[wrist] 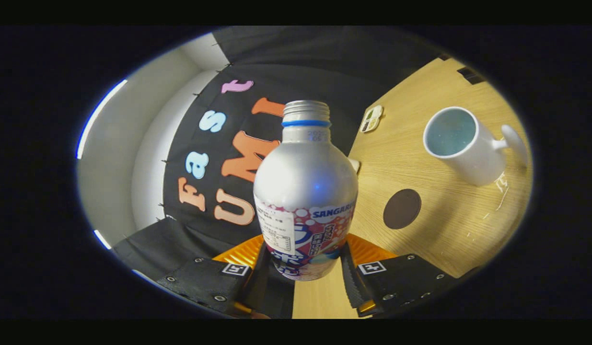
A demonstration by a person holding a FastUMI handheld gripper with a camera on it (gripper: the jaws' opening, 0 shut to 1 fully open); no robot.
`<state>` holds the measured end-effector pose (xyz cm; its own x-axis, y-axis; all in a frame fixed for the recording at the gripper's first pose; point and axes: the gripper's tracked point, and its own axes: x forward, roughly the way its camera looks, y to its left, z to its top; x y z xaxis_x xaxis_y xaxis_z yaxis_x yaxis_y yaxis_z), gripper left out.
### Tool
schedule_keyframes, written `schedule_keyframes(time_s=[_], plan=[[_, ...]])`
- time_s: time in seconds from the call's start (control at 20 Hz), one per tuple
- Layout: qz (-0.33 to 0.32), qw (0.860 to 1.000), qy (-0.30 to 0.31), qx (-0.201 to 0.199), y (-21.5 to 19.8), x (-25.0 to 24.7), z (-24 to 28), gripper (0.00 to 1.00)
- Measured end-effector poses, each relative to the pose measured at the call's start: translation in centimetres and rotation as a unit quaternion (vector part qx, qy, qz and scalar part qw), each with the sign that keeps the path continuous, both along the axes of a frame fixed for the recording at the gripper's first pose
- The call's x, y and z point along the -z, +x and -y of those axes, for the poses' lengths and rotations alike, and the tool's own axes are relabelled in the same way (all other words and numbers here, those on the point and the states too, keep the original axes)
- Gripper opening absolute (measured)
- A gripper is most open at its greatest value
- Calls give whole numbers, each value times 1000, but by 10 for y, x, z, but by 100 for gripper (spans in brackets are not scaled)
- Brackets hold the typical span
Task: Take the bottle from table, then pour the juice into the cup, finally place the bottle on the coaster
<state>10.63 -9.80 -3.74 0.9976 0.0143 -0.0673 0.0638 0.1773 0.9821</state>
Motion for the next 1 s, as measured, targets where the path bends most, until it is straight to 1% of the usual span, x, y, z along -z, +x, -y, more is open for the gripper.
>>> schedule_keyframes(time_s=[0.2, 0.5, 0.55, 0.8, 1.0], plan=[[9, 997, 71, 15, -3, -1, 4, 67], [17, 988, 148, 36, 3, -3, 18, 67], [17, 987, 154, 38, -3, -4, 19, 67], [9, 983, 179, 52, -3, -3, 25, 67], [-14, 979, 191, 64, -2, 0, 28, 67]])
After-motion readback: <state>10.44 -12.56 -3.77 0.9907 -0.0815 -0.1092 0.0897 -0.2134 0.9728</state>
